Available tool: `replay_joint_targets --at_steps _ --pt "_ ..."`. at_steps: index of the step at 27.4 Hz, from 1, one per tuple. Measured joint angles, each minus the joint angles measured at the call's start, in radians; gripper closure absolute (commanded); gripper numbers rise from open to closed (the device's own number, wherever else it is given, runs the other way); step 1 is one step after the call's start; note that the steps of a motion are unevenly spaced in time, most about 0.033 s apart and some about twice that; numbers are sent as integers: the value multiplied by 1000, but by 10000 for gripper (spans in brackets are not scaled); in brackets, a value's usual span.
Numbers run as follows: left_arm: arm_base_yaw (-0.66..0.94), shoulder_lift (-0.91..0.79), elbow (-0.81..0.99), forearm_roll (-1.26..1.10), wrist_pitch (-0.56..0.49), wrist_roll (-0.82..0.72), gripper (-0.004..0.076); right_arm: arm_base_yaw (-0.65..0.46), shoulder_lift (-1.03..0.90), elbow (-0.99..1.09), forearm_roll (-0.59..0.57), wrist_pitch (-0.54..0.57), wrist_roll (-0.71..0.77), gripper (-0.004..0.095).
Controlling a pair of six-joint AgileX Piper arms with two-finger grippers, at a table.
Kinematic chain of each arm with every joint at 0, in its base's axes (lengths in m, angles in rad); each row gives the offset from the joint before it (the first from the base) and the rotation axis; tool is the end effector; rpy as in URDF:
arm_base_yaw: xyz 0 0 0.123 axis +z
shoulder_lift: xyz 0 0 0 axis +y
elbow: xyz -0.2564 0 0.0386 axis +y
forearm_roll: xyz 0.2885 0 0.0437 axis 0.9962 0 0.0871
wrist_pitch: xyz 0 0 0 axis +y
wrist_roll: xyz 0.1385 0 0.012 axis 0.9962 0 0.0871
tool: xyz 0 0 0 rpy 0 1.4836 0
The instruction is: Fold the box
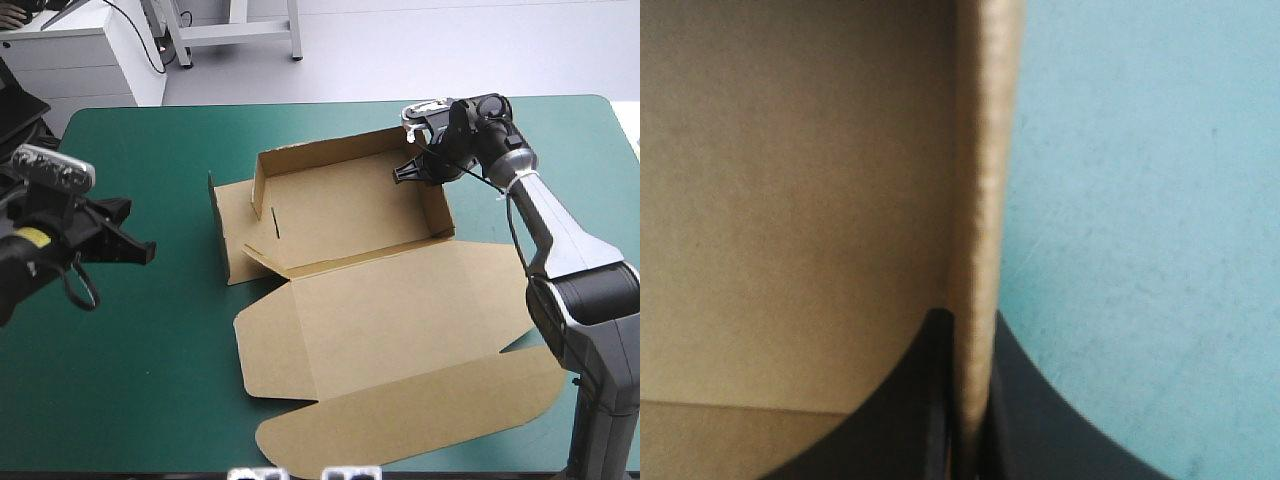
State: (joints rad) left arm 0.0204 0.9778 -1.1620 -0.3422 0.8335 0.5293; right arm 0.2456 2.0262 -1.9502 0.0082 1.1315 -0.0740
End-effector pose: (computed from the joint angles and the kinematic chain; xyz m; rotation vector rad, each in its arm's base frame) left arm 0.2810 -0.0288 0.3846 0.4326 2.0402 -0.0730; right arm 0.4836 0.1223 0.2328 -0.4261 2.6588 0.0639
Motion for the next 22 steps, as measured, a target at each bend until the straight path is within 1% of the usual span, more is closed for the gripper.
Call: replay_joint_targets --at_steps 4,6,10,12,14,15,17,20,22 --pt "0 -163 196 34 -112 -19 733 -1 39 -8 -2 -42 6 908" --pt "0 -240 301 81 -147 -68 733 -1 48 -6 -8 -47 6 908" --pt "0 -354 465 213 -165 -207 733 -3 50 34 -16 -30 12 908" --pt "0 -401 527 259 -164 -254 733 -7 42 69 -8 -50 13 908" --pt "0 -454 565 279 -162 -277 733 -9 24 116 1 -80 13 908" --pt "0 -502 582 287 -158 -287 733 -10 4 163 3 -118 12 908" --pt "0 -534 586 290 -154 -298 733 -10 -12 194 3 -141 12 908" --pt "-13 -563 586 293 -131 -311 733 -10 -21 209 8 -151 3 897" --pt "-33 -564 586 294 -129 -312 733 -10 -22 209 10 -151 -9 854"
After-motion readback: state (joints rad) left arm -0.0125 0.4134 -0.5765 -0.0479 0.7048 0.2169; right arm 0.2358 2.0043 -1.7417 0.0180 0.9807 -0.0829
